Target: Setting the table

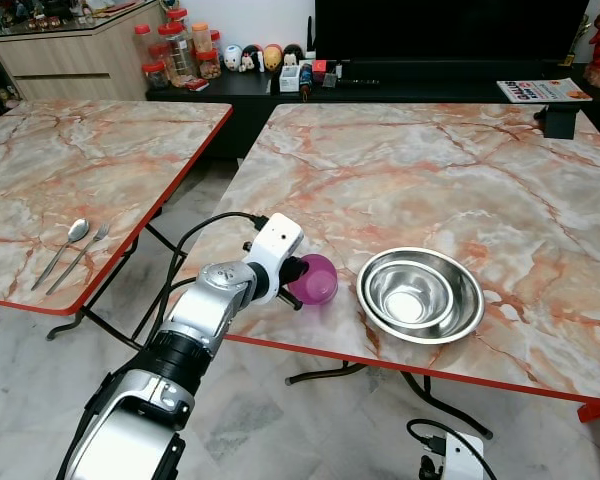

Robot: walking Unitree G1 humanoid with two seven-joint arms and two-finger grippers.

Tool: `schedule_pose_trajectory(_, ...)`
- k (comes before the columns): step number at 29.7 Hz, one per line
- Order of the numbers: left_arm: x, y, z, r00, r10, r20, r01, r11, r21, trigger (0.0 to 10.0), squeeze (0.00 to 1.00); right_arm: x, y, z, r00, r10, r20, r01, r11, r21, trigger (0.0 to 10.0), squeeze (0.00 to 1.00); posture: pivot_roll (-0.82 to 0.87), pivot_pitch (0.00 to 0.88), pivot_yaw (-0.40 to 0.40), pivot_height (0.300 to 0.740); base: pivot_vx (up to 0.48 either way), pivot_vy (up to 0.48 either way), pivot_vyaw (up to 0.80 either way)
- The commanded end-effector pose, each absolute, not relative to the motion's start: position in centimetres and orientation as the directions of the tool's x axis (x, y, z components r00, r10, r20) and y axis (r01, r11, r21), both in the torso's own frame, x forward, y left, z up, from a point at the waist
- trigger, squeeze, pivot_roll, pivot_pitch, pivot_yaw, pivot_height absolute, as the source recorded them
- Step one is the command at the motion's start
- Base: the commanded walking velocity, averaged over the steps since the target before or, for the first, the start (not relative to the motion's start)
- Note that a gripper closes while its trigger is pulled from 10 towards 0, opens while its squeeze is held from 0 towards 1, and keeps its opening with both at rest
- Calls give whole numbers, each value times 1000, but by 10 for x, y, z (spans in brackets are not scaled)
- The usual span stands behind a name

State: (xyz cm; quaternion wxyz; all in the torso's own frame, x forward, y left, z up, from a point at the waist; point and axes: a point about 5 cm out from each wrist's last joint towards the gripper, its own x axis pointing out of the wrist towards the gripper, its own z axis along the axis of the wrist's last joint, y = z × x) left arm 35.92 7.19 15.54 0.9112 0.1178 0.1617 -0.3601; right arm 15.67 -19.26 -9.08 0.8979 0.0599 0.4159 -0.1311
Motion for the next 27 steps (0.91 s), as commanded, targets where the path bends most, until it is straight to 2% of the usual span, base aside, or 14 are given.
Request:
schedule_pose_trajectory(1,362,70,167,679,-627,-383,713,688,138,10000,0,158,-191,-91,621,-184,-762,287,958,3,10000,0,-6,0,88,740,0,0,0)
schedule_pose_trajectory(10,371,61,161,628,-619,-473,758,625,188,10000,0,159,-188,-90,622,-181,-762,291,957,11,10000,0,-6,0,101,740,0,0,0)
schedule_pose_trajectory(22,373,59,160,606,-625,-492,779,592,207,10000,0,159,-190,-90,621,-183,-762,294,956,9,10000,0,-1,0,97,740,0,0,0)
schedule_pose_trajectory(23,373,59,160,606,-625,-492,779,591,209,10000,506,159,-190,-90,621,-183,-762,293,956,9,10000,0,0,0,96,740,0,0,0)
schedule_pose_trajectory(24,373,59,160,606,-625,-492,779,591,209,10000,506,159,-190,-90,621,-183,-762,293,956,9,10000,0,0,0,96,740,0,0,0)
schedule_pose_trajectory(25,374,60,160,609,-623,-492,778,591,215,10000,1000,159,-190,-90,621,-183,-762,293,956,9,10000,0,-1,0,96,740,0,0,0)
schedule_pose_trajectory(27,375,60,161,613,-621,-489,775,593,219,10000,1000,159,-190,-90,622,-182,-762,291,957,9,10000,0,-1,0,97,740,0,0,0)
